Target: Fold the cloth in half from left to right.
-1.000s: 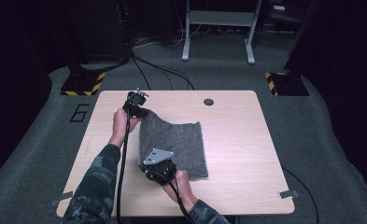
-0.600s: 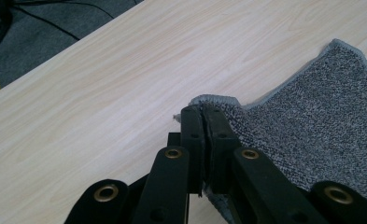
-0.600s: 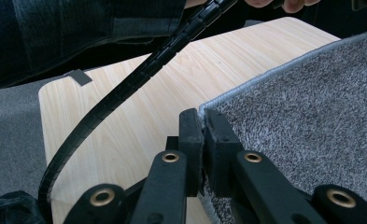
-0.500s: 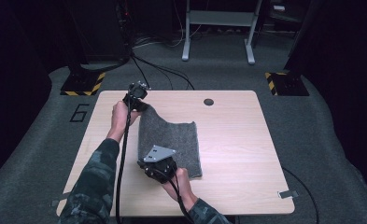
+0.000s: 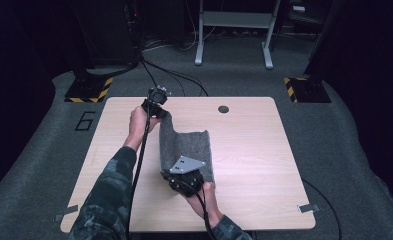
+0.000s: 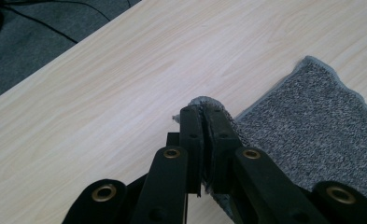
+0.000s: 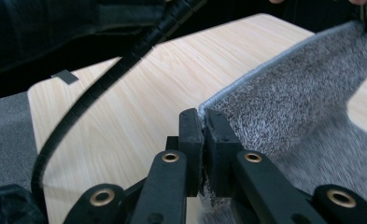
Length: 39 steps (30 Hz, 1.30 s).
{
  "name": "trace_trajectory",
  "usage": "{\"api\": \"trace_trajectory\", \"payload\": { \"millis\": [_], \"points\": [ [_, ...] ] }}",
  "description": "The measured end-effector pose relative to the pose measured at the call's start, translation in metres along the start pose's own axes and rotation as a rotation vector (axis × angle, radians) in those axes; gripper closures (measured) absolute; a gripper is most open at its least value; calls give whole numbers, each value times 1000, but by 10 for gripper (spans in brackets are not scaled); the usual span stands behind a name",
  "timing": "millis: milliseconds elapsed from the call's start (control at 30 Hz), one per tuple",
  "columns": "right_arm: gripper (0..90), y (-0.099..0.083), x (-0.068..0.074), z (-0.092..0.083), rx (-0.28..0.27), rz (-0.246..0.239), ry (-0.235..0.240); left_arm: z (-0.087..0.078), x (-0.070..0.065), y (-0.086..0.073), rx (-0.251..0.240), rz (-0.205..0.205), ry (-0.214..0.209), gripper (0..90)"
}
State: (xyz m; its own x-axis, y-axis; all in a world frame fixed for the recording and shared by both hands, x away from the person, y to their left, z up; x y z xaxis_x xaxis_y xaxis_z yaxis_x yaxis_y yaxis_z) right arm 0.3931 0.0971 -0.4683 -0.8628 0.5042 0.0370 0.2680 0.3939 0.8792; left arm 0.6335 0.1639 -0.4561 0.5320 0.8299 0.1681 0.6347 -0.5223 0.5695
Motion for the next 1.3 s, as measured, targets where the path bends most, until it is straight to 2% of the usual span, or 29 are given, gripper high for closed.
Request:
{"api": "trace_trajectory", "payload": {
  "millis": [167,233,267,333,533,633,800,1100,1167,1200,1233,1300],
  "points": [
    [861,-16,-11,-8,32,11,-18,10,-12,5,6,-3,-15,867],
    [861,-24,-15,-12,44,18,-27,19,-22,9,8,-4,-27,866],
    [861,-27,-17,-13,48,25,-33,19,-22,9,8,-4,-27,866],
    [861,-33,-22,-15,54,35,-38,27,-31,12,14,5,-36,866],
    [860,-48,-32,-20,74,56,-53,39,-42,14,29,13,-36,862],
    [859,-61,-38,-20,96,73,-60,48,-48,16,45,20,-35,858],
    [857,-70,-44,-18,105,96,-67,58,-52,16,62,31,-25,851],
    [854,-80,-49,-18,115,115,-83,74,-64,21,80,27,-38,828],
    [853,-84,-51,-21,123,119,-100,80,-70,24,73,7,-42,827],
    [853,-85,-52,-21,123,111,-100,81,-72,24,80,12,-49,828],
    [853,-87,-53,-23,128,127,-109,83,-73,25,81,16,-47,827],
    [853,-90,-55,-26,129,130,-123,86,-78,27,81,21,-50,832]
  ]
}}
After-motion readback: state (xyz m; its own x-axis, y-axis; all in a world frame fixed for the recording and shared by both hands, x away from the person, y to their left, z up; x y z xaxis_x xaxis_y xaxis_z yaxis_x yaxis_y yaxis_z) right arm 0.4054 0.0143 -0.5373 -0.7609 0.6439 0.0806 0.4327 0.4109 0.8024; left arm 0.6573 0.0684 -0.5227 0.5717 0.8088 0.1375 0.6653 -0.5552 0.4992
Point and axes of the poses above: each handheld gripper's, and its own axes: z roughly forward along the jaws, y roughly out of its top, x roughly to its left, the point moved 9 cm from there along z, roughly forward along the jaws, and after that the axes turned 3 degrees about y, right-handed, at the moved point
